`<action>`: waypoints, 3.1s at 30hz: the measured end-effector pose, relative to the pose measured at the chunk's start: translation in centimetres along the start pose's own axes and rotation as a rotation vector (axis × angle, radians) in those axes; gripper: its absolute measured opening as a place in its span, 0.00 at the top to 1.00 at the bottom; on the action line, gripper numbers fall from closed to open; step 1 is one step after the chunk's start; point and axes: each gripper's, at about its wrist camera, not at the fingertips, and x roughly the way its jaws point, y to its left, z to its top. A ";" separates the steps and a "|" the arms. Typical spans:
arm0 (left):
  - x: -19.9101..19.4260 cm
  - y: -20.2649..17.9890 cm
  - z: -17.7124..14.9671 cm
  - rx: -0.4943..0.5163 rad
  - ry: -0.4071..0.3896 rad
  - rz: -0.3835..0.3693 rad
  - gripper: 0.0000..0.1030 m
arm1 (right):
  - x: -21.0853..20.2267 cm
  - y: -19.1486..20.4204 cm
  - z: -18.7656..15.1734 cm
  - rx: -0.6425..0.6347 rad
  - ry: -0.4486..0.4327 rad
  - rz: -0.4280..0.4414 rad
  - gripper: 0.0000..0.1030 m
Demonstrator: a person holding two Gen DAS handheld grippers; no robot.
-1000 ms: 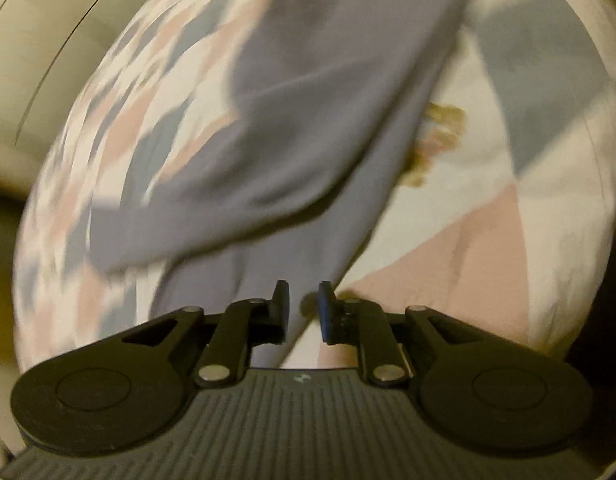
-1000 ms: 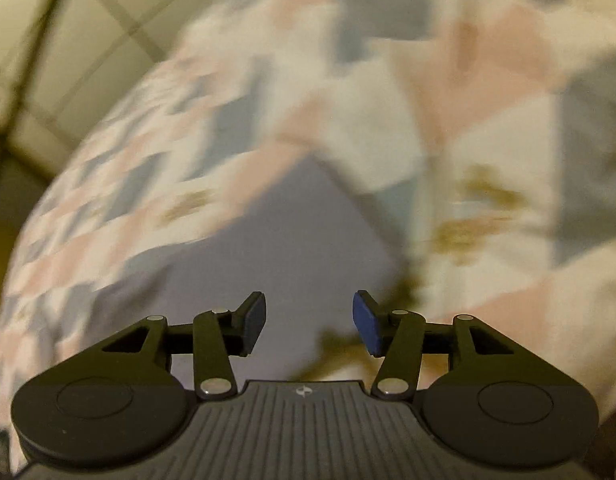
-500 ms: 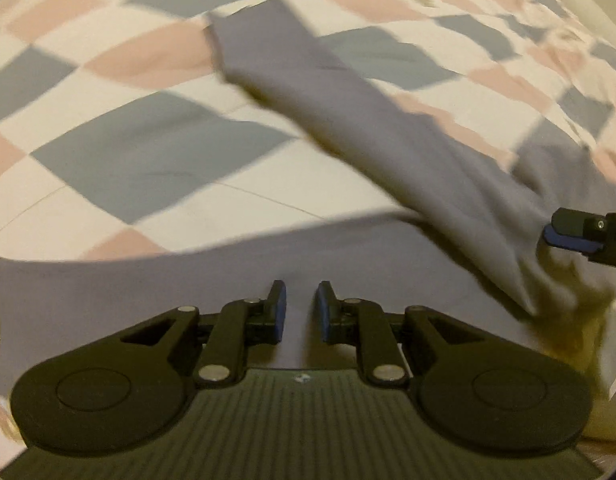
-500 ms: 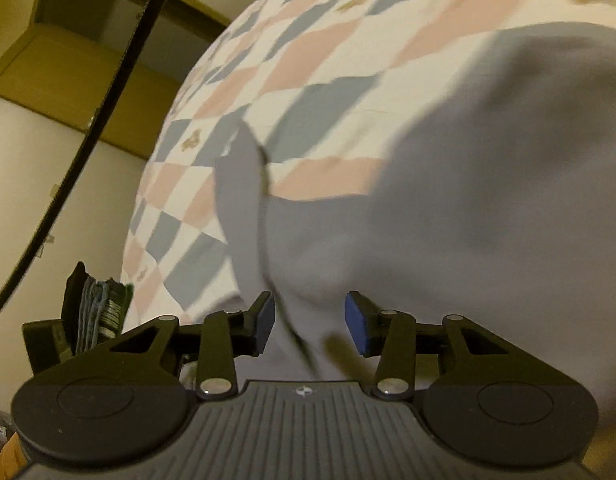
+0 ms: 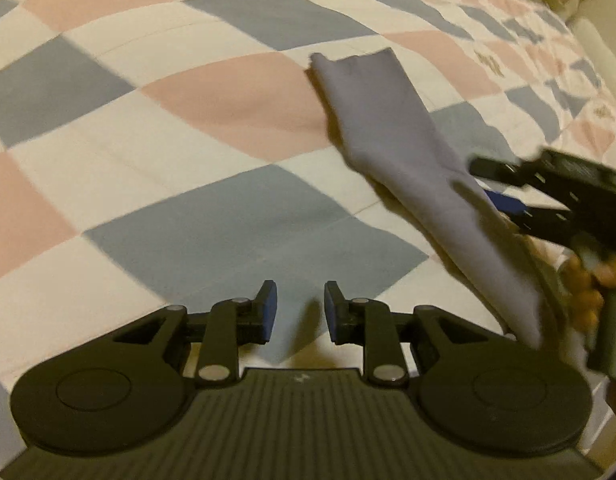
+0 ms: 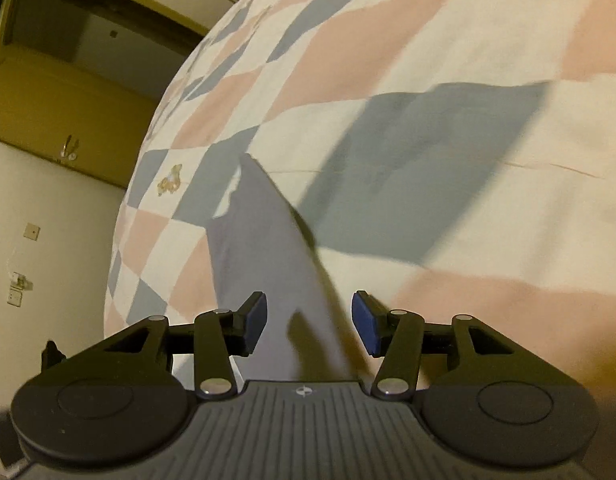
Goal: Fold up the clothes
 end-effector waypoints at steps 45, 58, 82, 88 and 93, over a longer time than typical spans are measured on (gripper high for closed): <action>-11.1 6.3 -7.0 -0.547 -0.518 -0.179 1.00 | -20.5 -13.9 -18.8 0.716 -0.199 0.002 0.51; -6.7 9.7 -18.0 -0.707 -0.330 -0.020 1.00 | -21.4 -15.3 -15.2 0.631 -0.188 -0.123 0.77; -7.1 6.2 -18.4 -0.324 -0.304 0.176 0.95 | -21.8 -14.4 -16.3 0.444 -0.115 -0.238 0.92; -9.5 4.5 -16.8 -0.292 -0.358 0.414 0.82 | -24.0 -10.8 -15.9 0.252 -0.072 -0.348 0.60; -10.9 2.1 -15.1 -0.218 -0.412 0.324 0.83 | -26.3 -9.6 -15.5 0.103 -0.145 -0.431 0.60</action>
